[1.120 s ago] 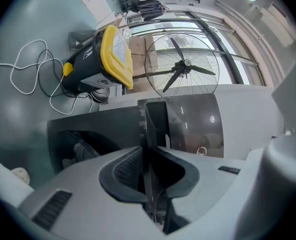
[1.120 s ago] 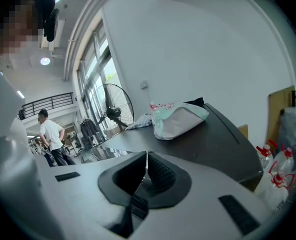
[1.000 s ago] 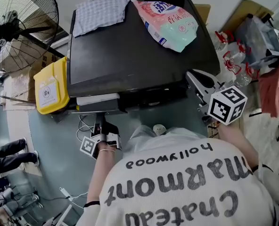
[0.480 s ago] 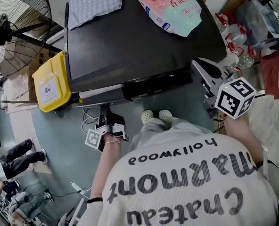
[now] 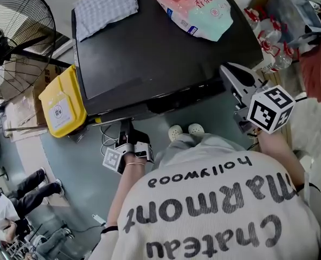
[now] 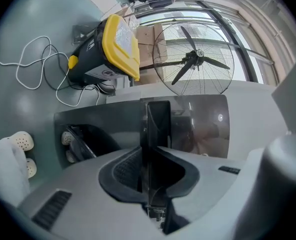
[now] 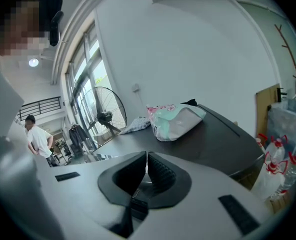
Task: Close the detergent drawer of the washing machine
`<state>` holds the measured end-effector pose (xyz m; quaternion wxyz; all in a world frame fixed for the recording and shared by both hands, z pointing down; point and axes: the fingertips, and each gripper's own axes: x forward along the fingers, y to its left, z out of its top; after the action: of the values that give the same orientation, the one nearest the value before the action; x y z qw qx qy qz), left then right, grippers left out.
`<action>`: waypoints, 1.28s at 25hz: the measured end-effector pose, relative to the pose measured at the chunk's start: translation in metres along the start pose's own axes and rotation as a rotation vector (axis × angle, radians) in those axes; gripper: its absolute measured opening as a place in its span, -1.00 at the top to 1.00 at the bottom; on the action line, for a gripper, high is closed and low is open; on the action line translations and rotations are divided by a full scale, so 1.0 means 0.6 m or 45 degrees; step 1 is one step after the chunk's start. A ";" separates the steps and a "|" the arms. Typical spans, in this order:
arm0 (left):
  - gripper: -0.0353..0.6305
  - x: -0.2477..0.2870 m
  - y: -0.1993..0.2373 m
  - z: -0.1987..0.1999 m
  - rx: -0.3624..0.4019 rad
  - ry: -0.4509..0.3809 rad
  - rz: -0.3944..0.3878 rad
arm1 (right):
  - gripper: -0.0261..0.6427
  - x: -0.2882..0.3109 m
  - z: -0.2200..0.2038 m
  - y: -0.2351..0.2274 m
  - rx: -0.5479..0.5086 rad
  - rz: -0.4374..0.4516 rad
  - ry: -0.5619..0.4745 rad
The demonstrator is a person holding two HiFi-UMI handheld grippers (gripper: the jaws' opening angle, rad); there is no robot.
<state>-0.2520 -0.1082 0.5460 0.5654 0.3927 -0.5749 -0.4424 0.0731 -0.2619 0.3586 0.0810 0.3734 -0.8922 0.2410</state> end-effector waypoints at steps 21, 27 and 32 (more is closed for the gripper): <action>0.70 0.027 0.029 0.011 -0.069 0.062 0.047 | 0.82 -0.001 0.001 -0.015 0.037 -0.074 -0.030; 0.70 0.030 0.026 0.011 -0.078 0.054 0.053 | 0.82 -0.003 0.007 -0.022 0.036 -0.085 -0.033; 0.70 0.029 -0.002 0.009 -0.071 0.020 0.039 | 0.82 -0.002 0.006 -0.024 0.039 -0.090 -0.030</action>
<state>-0.2582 -0.1251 0.5501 0.5873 0.3712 -0.5640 -0.4464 0.0843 -0.2716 0.3604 0.0732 0.4086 -0.8755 0.2472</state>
